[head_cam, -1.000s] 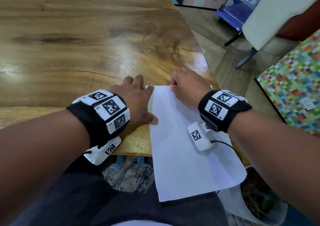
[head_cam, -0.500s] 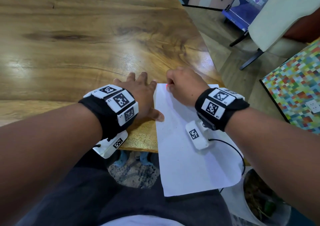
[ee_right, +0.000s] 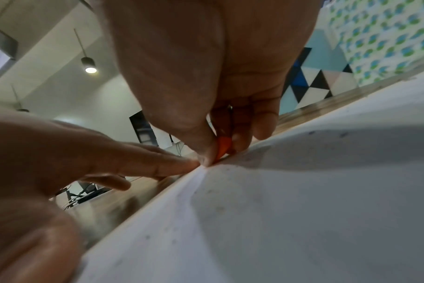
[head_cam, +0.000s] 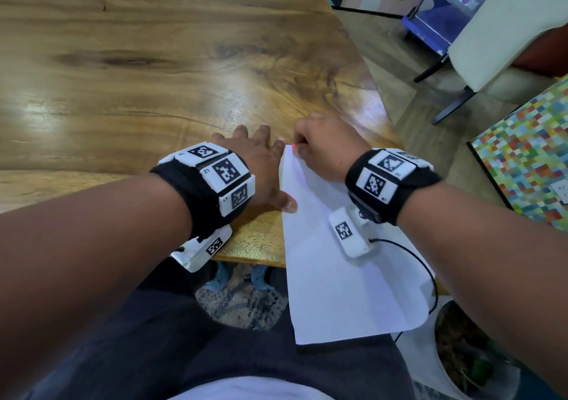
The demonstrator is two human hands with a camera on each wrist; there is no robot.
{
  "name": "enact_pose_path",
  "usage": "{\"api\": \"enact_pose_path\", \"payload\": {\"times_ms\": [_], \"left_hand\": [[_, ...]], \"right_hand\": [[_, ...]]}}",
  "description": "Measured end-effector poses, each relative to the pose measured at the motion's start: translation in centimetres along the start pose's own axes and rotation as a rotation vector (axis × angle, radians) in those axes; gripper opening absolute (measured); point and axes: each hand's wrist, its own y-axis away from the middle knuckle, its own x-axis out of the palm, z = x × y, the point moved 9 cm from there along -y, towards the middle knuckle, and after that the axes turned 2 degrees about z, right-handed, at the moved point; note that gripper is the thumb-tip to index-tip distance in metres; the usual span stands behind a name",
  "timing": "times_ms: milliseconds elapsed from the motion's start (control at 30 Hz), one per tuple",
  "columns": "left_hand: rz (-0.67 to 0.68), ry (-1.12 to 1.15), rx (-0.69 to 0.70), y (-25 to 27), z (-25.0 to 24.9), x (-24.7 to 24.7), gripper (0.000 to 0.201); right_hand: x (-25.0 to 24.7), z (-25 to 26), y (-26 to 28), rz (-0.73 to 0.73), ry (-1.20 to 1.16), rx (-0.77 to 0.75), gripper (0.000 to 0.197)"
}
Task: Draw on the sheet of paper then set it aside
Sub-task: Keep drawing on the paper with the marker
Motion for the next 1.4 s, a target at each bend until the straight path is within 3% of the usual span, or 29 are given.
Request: {"api": "enact_pose_path", "payload": {"times_ms": [133, 333, 633, 900, 1167, 1233, 1400], "left_hand": [[0.005, -0.004, -0.008, 0.1, 0.1, 0.1, 0.122], [-0.008, -0.007, -0.003, 0.0, 0.1, 0.1, 0.121], [-0.006, -0.008, -0.021, 0.2, 0.3, 0.0, 0.123], [-0.009, -0.022, -0.018, 0.0, 0.3, -0.1, 0.124], [0.021, -0.009, -0.017, 0.7, -0.2, -0.2, 0.115], [0.023, -0.013, 0.011, 0.9, -0.3, 0.0, 0.111], [0.029, -0.022, 0.031, 1.1, 0.0, 1.4, 0.132]], "right_hand": [[0.2, -0.1, 0.1, -0.001, -0.038, 0.008, 0.009], [1.6, 2.4, 3.4, 0.087, -0.063, -0.163, 0.006], [-0.1, 0.0, -1.9, -0.017, -0.038, 0.008, 0.010], [1.6, 2.2, 3.3, 0.113, -0.067, -0.234, 0.008], [-0.2, -2.2, -1.2, 0.018, -0.065, 0.042, 0.006], [-0.4, -2.4, -1.4, 0.025, -0.075, 0.051, 0.006], [0.5, -1.3, 1.3, 0.056, -0.025, -0.025, 0.009]]}}
